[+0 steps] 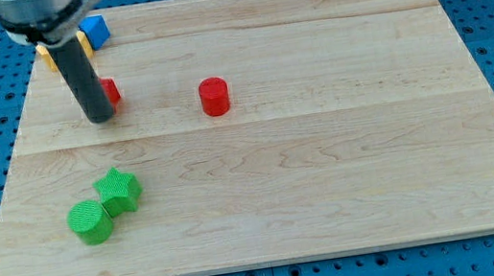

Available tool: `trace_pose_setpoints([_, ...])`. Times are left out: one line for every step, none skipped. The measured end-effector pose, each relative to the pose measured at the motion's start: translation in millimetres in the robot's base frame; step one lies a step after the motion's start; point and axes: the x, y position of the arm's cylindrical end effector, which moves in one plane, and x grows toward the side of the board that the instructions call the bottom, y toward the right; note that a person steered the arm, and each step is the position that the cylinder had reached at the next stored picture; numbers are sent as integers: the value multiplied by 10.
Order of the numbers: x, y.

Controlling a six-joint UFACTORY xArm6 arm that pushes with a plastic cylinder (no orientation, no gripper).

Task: Slide the red circle closer to the group of blocks

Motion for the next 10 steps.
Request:
trace_pose_setpoints([-325,-90])
trace_pose_setpoints([-462,-30])
trace_pose_setpoints([-473,236])
trace_pose_setpoints([-467,1396])
trace_pose_setpoints([-119,2254])
trace_pose_setpoints([424,2322])
trace_pose_setpoints([182,1114])
trace_pose_setpoints([-471,598])
trace_pose_setpoints([-516,809])
trace_pose_setpoints([-725,1291])
